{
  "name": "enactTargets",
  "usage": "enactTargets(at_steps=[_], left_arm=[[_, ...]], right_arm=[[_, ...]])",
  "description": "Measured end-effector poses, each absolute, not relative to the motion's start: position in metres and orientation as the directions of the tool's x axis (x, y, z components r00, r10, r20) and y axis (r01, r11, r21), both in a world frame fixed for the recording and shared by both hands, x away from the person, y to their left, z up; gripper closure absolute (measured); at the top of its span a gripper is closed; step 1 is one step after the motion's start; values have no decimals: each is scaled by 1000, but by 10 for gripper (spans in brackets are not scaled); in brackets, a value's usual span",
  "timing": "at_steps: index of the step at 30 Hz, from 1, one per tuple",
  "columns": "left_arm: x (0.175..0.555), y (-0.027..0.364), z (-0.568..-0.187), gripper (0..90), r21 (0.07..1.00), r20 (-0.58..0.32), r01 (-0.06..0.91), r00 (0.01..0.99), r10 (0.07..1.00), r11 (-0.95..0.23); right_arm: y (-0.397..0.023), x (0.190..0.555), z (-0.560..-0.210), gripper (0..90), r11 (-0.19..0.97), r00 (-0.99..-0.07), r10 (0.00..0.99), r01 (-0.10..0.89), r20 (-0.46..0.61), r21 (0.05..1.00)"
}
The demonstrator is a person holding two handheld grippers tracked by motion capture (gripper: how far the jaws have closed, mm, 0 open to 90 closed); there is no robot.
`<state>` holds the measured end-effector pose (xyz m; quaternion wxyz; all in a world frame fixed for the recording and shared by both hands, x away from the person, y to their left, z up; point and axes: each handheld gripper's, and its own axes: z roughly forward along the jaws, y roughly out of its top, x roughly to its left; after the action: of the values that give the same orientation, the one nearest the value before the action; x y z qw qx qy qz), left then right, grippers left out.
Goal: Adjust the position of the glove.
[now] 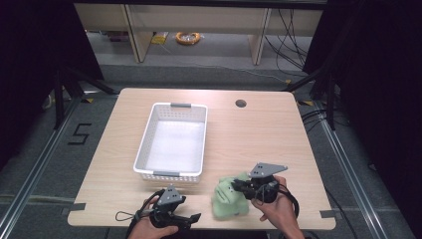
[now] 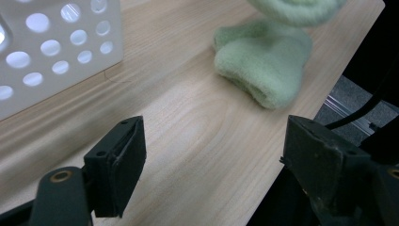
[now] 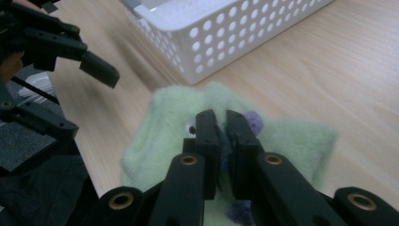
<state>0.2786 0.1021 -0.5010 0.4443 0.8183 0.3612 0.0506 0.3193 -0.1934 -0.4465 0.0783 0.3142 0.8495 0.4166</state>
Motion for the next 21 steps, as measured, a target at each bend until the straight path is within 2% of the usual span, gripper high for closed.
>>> enactTargets(at_steps=[10,16,18,19,21], left_arm=[[279,103,-501,224,749,-224,542,748,625,-380],[277,100,-502,242,750,-246,555,739,627,-359],[278,101,-502,248,746,-224,546,745,628,-382],[277,99,-502,250,755,-248,553,738,627,-352],[278,99,-502,253,751,-226,537,756,614,-385]], right_arm=[[-190,302,-459,849,439,-786,593,496,173,749],[-187,301,-466,845,424,-778,597,512,195,747],[-187,298,-467,845,395,-753,614,554,238,733],[-188,298,-468,844,392,-747,621,560,239,730],[-188,299,-471,843,391,-745,624,559,235,731]])
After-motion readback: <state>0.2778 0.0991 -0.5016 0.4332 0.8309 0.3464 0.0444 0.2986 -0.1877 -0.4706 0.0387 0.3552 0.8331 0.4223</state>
